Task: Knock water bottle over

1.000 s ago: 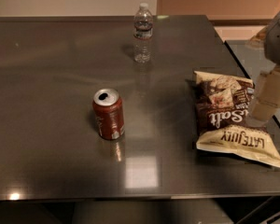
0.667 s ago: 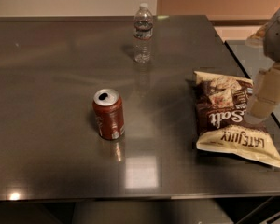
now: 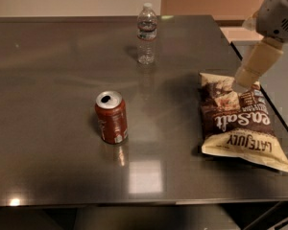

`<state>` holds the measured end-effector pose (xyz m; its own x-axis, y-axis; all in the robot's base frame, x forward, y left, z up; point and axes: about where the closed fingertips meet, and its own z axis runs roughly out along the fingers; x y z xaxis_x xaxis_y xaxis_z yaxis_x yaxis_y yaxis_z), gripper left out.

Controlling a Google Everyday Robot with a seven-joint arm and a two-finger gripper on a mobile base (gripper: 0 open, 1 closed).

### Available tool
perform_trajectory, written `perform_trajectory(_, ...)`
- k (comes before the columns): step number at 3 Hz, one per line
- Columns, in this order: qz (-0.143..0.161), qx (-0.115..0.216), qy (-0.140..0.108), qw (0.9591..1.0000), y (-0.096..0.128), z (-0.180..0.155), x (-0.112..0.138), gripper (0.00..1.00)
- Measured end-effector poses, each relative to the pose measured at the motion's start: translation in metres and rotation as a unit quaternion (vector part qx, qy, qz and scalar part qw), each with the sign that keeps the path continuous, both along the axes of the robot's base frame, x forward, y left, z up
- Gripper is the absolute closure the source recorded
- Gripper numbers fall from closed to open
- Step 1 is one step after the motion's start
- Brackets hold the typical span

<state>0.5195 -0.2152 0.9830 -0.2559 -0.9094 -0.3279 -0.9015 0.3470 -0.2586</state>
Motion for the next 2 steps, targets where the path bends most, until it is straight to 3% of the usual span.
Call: perform_trajectory(2, -0.021, 0.064, -0.033, 0.9972, 0.022, -0.003, 0.104, 0.00)
